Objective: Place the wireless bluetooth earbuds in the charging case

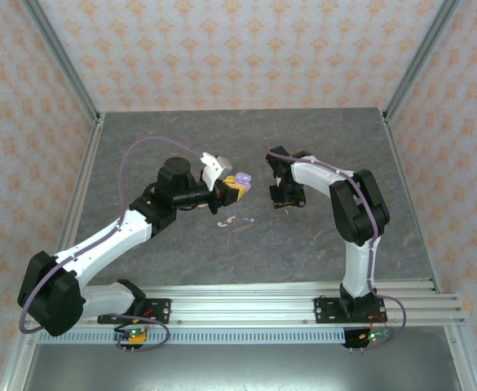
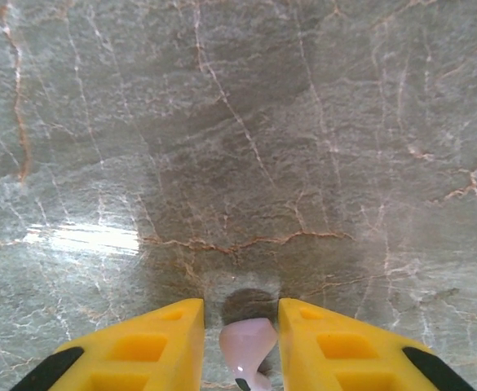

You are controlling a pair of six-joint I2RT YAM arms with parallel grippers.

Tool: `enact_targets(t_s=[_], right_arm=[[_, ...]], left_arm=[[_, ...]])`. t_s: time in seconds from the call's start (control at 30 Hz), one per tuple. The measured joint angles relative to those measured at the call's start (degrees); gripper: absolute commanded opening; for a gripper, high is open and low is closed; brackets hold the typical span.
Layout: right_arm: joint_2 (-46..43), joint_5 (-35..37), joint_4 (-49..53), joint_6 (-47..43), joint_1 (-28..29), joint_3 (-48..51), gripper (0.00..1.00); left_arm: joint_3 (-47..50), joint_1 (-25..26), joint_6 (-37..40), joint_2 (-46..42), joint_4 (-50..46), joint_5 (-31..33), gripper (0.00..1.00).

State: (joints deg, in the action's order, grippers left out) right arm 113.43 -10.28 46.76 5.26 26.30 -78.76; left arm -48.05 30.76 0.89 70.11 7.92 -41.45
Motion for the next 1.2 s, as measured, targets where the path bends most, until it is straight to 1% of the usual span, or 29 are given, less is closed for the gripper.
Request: enact_targets(t_s=[0.4,0.67,0.83,0.97,1.2], right_arm=[[0.0,-0.2,0.4,2.6,-0.9,0.0,0.22],[-1.5,-3.7,-1.7,5.5,-3.6,2.1,0.21],[-5.1,-7.4,-5.2,7.1,-5.7,6.2,0.21],[-8.6,-10.8,-8.4,8.5,-5.8,7.8,0.20],[-15.1,-18.0,-14.1,10.9,-5.8,10.9,0.19]], left_arm=[[0.0,0.0,-0.6,0.0,0.0,0.0,0.11],[0.0,0.0,-1.5,0.2,0.2,0.5,0.11],[0.0,0.0,-3.7,2.3,1.0,4.5,0.12],[0.3,0.0,-5.7,5.0,2.8,7.2,0.11],[1.2,1.6,-8.6,8.4,5.8,11.8,0.12]])
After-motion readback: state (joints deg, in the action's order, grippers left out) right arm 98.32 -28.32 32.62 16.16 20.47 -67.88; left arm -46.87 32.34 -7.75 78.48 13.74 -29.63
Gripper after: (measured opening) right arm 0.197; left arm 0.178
